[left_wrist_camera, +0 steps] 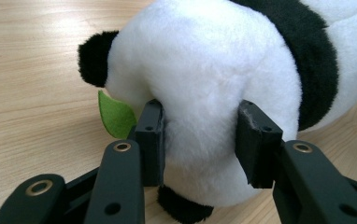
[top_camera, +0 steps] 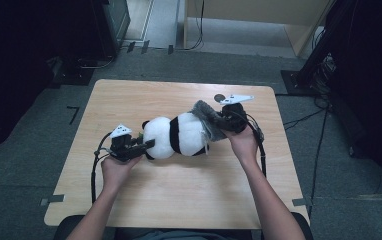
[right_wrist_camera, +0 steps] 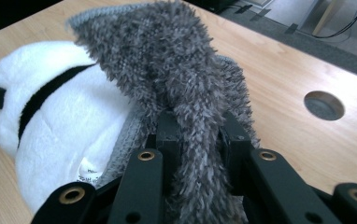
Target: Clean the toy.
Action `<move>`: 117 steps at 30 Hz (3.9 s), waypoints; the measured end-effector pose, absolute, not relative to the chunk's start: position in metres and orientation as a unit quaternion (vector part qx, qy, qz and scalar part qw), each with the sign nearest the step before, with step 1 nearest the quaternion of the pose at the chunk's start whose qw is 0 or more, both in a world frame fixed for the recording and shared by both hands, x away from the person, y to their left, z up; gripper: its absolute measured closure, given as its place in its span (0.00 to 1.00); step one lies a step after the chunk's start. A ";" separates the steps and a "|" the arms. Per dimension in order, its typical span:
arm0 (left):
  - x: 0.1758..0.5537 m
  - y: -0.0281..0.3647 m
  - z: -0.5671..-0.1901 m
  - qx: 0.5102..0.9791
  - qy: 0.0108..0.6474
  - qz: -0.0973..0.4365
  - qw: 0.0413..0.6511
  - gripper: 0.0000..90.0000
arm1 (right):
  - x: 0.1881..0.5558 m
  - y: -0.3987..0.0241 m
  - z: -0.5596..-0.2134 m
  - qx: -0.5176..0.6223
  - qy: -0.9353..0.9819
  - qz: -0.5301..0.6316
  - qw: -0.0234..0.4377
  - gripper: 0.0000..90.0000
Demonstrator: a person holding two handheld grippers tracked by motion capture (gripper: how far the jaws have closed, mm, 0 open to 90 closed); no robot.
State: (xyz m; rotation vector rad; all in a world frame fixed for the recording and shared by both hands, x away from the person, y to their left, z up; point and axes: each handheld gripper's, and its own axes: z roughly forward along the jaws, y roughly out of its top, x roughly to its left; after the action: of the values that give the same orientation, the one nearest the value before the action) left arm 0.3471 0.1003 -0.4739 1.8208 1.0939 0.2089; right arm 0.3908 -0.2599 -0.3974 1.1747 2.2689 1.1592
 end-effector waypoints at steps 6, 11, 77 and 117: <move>0.346 0.099 -0.475 0.750 0.448 0.092 0.478 0.65 | 0.392 -0.252 -0.407 0.416 0.800 0.404 0.153 0.83; 0.347 0.099 -0.475 0.752 0.448 0.092 0.475 0.65 | 0.391 -0.253 -0.418 0.416 0.789 0.429 0.142 0.83; 0.347 0.098 -0.475 0.749 0.452 0.091 0.476 0.65 | 0.402 -0.257 -0.409 0.436 0.769 0.447 0.136 0.84; 0.349 0.100 -0.476 0.746 0.453 0.082 0.481 0.65 | 0.402 -0.255 -0.480 0.466 0.792 0.384 0.090 0.84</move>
State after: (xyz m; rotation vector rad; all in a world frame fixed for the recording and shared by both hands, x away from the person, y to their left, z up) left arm 0.3489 0.1002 -0.4761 1.8194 1.1046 0.1989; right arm 0.4017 -0.2554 -0.4797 1.3849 2.3560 1.1412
